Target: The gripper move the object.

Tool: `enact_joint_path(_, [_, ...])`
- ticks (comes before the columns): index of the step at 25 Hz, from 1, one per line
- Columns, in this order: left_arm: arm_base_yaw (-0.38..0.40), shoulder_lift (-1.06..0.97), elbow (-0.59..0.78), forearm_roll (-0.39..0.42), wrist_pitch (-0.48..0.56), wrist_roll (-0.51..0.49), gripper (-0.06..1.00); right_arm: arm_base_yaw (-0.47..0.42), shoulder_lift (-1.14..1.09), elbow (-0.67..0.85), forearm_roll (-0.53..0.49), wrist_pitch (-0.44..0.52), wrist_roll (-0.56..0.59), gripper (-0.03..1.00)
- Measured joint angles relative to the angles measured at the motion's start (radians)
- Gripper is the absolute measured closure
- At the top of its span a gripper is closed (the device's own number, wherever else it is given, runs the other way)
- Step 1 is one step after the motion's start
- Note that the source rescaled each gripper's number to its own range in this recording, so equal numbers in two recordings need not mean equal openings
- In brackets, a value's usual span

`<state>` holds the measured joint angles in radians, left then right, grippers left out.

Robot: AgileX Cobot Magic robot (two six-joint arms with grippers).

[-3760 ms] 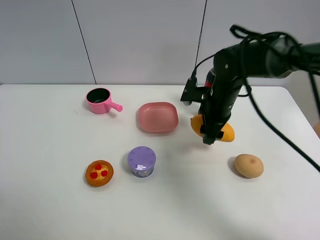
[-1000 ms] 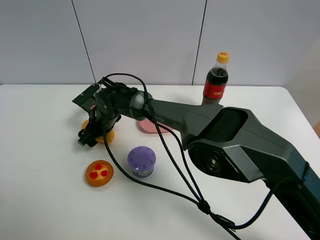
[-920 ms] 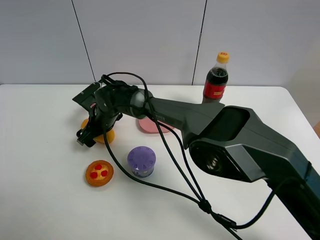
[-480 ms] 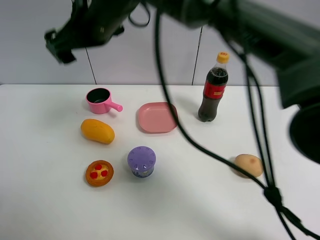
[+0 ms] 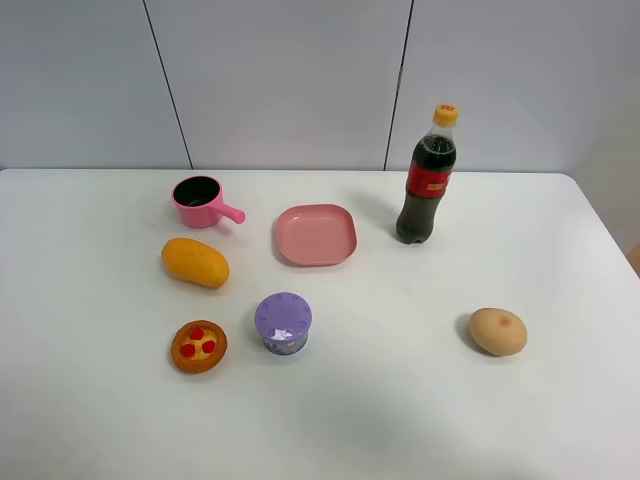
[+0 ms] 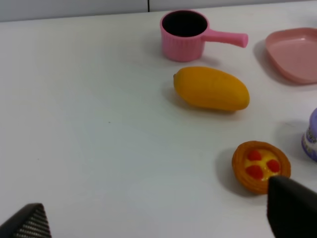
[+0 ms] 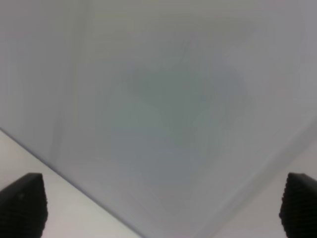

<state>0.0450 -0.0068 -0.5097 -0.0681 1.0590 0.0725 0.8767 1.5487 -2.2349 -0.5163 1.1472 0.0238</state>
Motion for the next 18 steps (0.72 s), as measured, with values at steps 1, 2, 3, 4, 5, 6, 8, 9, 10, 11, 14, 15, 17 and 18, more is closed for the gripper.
enact_joint_path(1, [0.0, 0.0, 0.0, 0.0, 0.0, 0.0, -0.06, 0.0, -0.026, 0.0, -0.02, 0.032, -0.016, -0.03])
enact_joint_path(2, [0.0, 0.0, 0.0, 0.0, 0.0, 0.0, -0.06, 0.0, -0.051, 0.004, -0.033, 0.051, -0.024, -0.03])
enact_joint_path(3, [0.0, 0.0, 0.0, 0.0, 0.0, 0.0, -0.06, 0.0, -0.077, 0.013, -0.039, 0.059, -0.031, -0.03])
enact_joint_path(4, [0.0, 0.0, 0.0, 0.0, 0.0, 0.0, -0.06, 0.0, -0.098, 0.021, -0.04, 0.066, -0.031, -0.03])
enact_joint_path(5, [0.0, 0.0, 0.0, 0.0, 0.0, 0.0, -0.06, 0.0, -0.122, 0.03, -0.04, 0.071, -0.031, -0.03])
enact_joint_path(6, [0.0, 0.0, 0.0, 0.0, 0.0, 0.0, -0.06, 0.0, -0.145, 0.037, -0.039, 0.071, -0.03, -0.03])
enact_joint_path(8, [0.0, 0.0, 0.0, 0.0, 0.0, 0.0, -0.06, 0.0, -0.183, 0.04, -0.034, 0.072, -0.031, -0.03])
enact_joint_path(9, [0.0, 0.0, 0.0, 0.0, 0.0, 0.0, -0.06, 0.0, -0.204, 0.04, -0.028, 0.072, -0.04, -0.03])
enact_joint_path(10, [0.0, 0.0, 0.0, 0.0, 0.0, 0.0, -0.06, 0.0, -0.227, 0.04, -0.022, 0.072, -0.051, -0.03])
enact_joint_path(11, [0.0, 0.0, 0.0, 0.0, 0.0, 0.0, -0.06, 0.0, -0.247, 0.04, -0.014, 0.072, -0.063, -0.03])
enact_joint_path(14, [0.0, 0.0, 0.0, 0.0, 0.0, 0.0, -0.06, -0.018, -0.319, 0.041, 0.0, 0.072, -0.083, -0.03])
enact_joint_path(15, [0.0, 0.0, 0.0, -0.001, 0.0, 0.0, -0.06, -0.048, -0.338, 0.041, 0.018, 0.072, -0.089, -0.03])
enact_joint_path(17, [0.0, 0.0, 0.0, -0.001, 0.0, 0.0, -0.06, -0.136, -0.377, 0.041, 0.062, 0.072, -0.107, -0.03])
enact_joint_path(18, [0.0, 0.0, 0.0, -0.001, 0.0, 0.0, -0.06, -0.196, -0.392, 0.042, 0.093, 0.072, -0.117, -0.03])
